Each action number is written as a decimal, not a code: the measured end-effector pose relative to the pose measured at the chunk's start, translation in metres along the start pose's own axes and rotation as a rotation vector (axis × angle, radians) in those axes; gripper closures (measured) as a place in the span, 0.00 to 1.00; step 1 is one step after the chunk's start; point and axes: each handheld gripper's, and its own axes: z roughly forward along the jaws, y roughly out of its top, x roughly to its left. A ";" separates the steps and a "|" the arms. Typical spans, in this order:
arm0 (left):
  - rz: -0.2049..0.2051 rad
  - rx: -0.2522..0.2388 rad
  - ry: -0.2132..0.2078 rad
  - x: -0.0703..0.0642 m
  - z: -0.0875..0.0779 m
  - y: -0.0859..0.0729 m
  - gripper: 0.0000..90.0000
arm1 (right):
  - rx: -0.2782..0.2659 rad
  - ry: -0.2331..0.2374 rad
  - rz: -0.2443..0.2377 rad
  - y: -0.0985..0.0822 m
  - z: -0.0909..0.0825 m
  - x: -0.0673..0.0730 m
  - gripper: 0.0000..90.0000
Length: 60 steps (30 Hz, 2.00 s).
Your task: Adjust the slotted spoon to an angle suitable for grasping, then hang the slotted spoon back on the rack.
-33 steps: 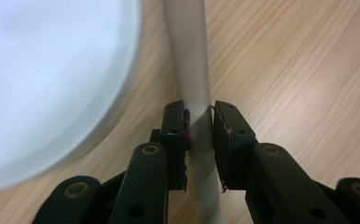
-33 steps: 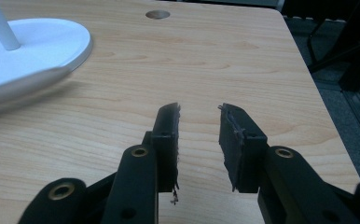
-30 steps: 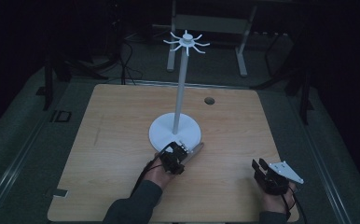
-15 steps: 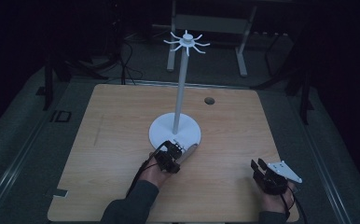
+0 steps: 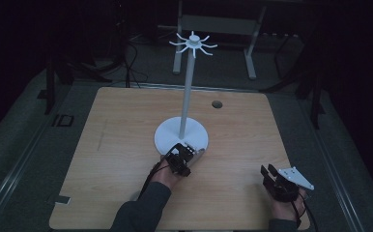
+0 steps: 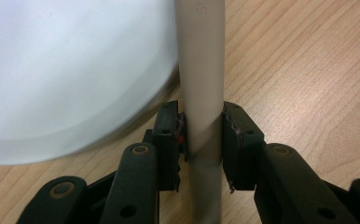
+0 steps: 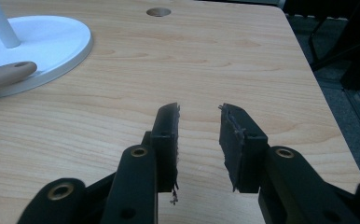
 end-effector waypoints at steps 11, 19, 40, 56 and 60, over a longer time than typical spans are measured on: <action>-0.009 -0.020 0.015 -0.001 -0.003 -0.002 0.81 | -0.001 -0.003 0.001 0.000 0.001 -0.001 0.74; -0.042 -0.085 0.024 0.001 -0.014 -0.007 0.81 | 0.007 0.001 -0.003 0.000 0.003 0.000 0.74; -0.141 -0.310 0.058 0.003 -0.056 -0.016 0.81 | 0.010 0.006 -0.010 0.000 0.005 0.002 0.73; -0.228 -0.555 0.190 -0.002 -0.084 -0.027 0.81 | 0.008 0.004 -0.011 0.000 0.004 0.002 0.73; -0.250 -0.611 0.224 -0.003 -0.088 -0.028 0.81 | 0.008 0.003 -0.015 -0.001 0.005 0.002 0.73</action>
